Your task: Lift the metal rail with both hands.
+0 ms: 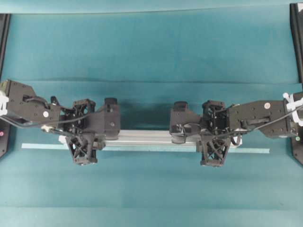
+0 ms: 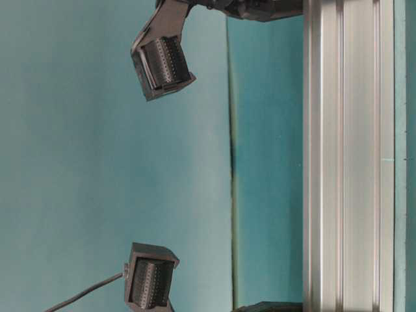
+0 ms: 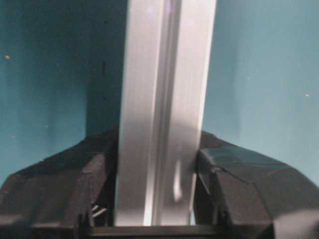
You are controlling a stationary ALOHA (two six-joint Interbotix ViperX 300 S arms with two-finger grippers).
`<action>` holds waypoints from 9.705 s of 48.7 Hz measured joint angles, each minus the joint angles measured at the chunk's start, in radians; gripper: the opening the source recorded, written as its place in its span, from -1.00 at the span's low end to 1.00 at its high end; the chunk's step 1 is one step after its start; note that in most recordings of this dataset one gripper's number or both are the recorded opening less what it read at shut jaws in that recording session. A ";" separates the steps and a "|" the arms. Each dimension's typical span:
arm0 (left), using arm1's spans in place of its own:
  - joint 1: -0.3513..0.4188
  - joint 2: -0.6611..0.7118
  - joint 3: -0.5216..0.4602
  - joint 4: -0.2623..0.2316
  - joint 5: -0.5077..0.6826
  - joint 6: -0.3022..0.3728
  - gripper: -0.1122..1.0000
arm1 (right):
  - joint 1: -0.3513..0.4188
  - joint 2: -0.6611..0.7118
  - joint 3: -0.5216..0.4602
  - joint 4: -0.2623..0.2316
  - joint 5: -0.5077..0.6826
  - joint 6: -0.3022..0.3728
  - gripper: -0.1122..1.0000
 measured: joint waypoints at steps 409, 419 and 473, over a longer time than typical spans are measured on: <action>0.003 0.009 -0.028 0.002 0.071 -0.037 0.70 | -0.040 0.000 0.017 0.023 -0.012 0.037 0.62; -0.003 0.009 -0.028 0.002 0.064 -0.026 0.89 | -0.046 0.003 0.015 0.020 -0.014 0.037 0.92; 0.014 -0.532 -0.048 0.000 0.233 -0.025 0.88 | -0.043 -0.518 -0.025 0.020 0.107 0.037 0.91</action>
